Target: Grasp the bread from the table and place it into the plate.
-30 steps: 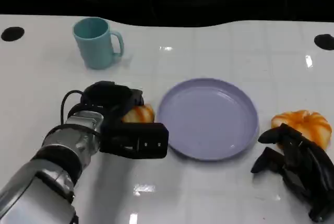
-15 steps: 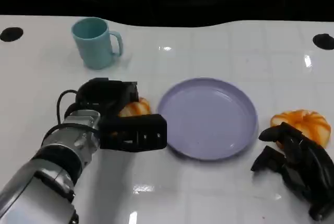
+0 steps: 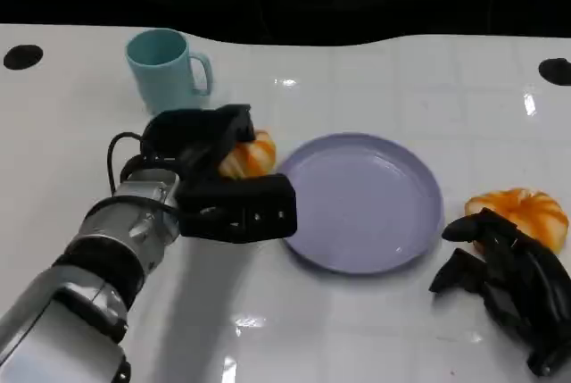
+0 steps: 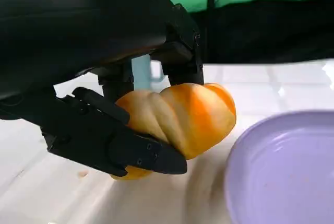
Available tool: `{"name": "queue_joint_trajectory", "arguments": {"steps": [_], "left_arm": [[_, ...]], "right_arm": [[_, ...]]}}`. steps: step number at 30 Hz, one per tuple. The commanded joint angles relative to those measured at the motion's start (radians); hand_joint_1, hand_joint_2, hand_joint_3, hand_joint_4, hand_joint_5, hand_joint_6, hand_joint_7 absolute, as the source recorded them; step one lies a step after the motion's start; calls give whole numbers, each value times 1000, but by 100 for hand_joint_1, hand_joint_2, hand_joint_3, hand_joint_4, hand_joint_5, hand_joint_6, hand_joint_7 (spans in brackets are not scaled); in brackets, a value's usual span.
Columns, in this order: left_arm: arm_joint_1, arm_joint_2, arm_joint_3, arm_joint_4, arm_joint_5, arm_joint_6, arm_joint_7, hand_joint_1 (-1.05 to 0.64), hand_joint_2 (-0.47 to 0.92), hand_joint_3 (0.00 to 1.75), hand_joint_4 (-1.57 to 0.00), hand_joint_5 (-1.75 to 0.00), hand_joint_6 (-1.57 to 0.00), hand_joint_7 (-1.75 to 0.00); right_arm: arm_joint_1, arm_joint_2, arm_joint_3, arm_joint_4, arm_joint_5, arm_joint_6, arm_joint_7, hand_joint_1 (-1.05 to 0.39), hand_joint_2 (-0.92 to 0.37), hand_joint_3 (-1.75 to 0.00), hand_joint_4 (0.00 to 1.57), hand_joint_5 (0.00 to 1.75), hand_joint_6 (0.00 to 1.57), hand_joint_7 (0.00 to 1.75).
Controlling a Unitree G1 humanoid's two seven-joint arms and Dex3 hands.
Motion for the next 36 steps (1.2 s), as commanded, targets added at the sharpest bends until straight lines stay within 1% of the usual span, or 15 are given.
{"name": "queue_joint_trajectory", "arguments": {"steps": [1,4,5,7,8,11,13,15,17,18,19,20,23,27,36], "left_arm": [[-35,7,-12,-47,20,-63,83,-21,91,31,-85,-175,-70,-131],[-35,-9,-18,-65,32,-84,129,-19,91,32,-87,-175,-68,-130],[-34,-13,-18,-69,34,-95,144,-17,87,38,-89,-175,-69,-141],[-34,-29,-21,-70,37,-135,176,-14,67,77,-91,-175,-68,-164],[-35,-33,-23,-68,37,-148,183,-14,61,91,-92,-175,-68,-170],[-40,-39,-34,-57,49,-192,211,-13,55,106,-95,-175,-70,-174],[-48,-46,-42,-51,51,-212,195,-13,54,108,-95,-175,-70,-175],[-57,-54,-52,-47,52,-229,171,-17,56,110,-94,-175,-69,-175],[-66,-62,-55,-39,43,-255,136,-19,56,110,-94,-175,-68,-175],[-71,-67,-57,-36,42,-261,122,-21,56,109,-94,-175,-69,-170],[-75,-72,-58,-30,40,-271,108,-22,56,107,-94,-175,-72,-156],[-77,-75,-59,-26,39,-277,100,-22,57,105,-94,-175,-74,-155],[-80,-78,-57,-18,39,-287,91,-23,58,101,-94,-175,-72,-162],[-97,-110,-54,7,28,-257,10,-25,62,106,-93,-175,-71,-174],[-108,-118,-64,12,44,-236,-19,-24,59,107,-94,-175,-71,-175]], "right_arm": [[3,-11,-9,29,5,22,4,-57,-92,-22,68,156,63,126],[4,-9,-12,19,13,44,5,-56,-92,-21,67,155,61,125],[7,-8,-11,15,11,45,1,-55,-92,-21,67,155,61,125],[11,-7,-6,7,0,41,-14,-55,-92,-21,66,155,61,125],[11,-7,-5,6,-4,39,-17,-55,-92,-22,66,155,61,126],[10,-8,-4,14,-6,25,-11,-54,-92,-22,67,155,61,126],[9,-7,-5,19,-4,18,-8,-54,-92,-23,67,155,61,126],[7,-6,-6,25,-2,12,-5,-54,-92,-23,68,156,62,127],[2,-7,-8,27,5,23,2,-55,-92,-23,68,155,61,127],[1,-7,-8,28,5,22,3,-55,-92,-23,68,155,61,127],[0,-6,-9,29,5,22,4,-55,-92,-24,68,155,60,127],[-1,-6,-9,31,6,21,4,-55,-92,-24,68,155,60,127],[-2,-5,-10,34,6,21,6,-56,-92,-23,68,155,60,127],[13,0,-6,4,2,44,-17,-55,-92,-21,67,155,61,126],[17,1,-1,-8,3,45,-13,-54,-92,-22,67,154,61,124]]}}
